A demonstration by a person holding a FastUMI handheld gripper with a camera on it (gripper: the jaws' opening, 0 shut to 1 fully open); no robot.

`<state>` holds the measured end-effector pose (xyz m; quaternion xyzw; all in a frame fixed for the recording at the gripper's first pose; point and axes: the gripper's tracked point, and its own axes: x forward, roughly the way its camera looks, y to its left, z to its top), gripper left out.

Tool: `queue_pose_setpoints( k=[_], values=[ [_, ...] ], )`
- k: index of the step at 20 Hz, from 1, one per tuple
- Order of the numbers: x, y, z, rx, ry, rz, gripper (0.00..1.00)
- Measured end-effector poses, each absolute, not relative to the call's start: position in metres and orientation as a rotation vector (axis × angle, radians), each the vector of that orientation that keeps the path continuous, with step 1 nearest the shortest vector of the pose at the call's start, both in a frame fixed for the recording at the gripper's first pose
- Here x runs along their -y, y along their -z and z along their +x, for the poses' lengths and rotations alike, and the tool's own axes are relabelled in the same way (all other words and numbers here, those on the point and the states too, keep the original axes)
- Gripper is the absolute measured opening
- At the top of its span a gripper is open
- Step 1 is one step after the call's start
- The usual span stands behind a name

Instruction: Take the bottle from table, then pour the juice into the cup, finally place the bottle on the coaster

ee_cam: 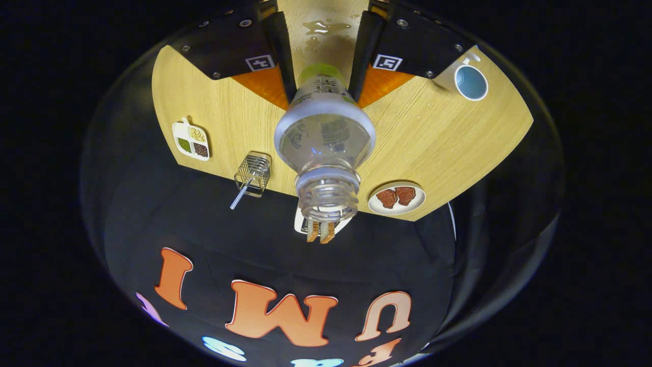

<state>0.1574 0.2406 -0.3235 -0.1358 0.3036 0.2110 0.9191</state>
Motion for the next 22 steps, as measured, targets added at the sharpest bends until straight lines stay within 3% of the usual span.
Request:
queue_pose_setpoints(
  k=[16, 21, 22],
  values=[
    [-0.255, 0.385, 0.201, -0.668, -0.439, -0.128, 0.56],
    [-0.243, 0.381, 0.193, -0.687, -0.389, -0.103, 0.70],
    [-0.242, 0.374, 0.192, -0.680, -0.382, -0.080, 0.81]
  ],
)
